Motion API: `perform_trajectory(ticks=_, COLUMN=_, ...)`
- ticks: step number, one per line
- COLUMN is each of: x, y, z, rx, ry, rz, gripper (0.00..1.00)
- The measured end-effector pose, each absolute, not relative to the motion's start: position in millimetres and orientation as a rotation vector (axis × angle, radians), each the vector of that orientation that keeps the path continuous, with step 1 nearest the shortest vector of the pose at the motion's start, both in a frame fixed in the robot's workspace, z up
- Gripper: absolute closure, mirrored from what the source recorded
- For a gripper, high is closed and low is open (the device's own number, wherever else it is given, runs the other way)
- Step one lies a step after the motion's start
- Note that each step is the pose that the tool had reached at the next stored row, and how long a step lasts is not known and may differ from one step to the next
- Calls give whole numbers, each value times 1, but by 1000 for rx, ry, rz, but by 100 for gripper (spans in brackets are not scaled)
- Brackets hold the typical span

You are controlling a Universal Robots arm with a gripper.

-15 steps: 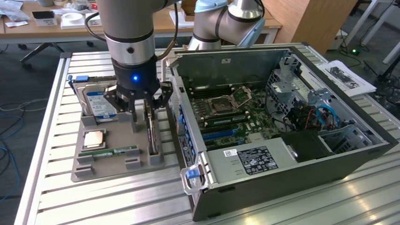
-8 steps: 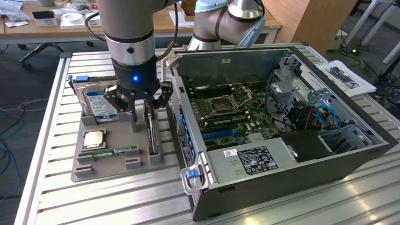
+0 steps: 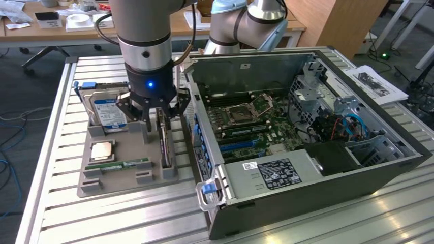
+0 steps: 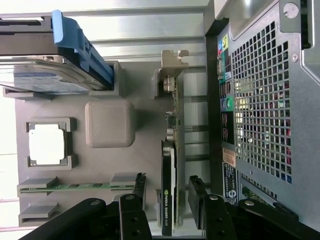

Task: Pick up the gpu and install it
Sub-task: 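Pick up the gpu and move the gpu toward the slot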

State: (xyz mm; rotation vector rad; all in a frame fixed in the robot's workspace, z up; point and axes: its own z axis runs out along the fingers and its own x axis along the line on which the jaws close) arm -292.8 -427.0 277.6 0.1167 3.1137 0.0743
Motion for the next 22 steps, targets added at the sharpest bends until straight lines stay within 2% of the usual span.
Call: perform_trajectory(ticks=22, x=-291, y=-427, z=268, rx=117, ry=3114, rz=74, gripper=53)
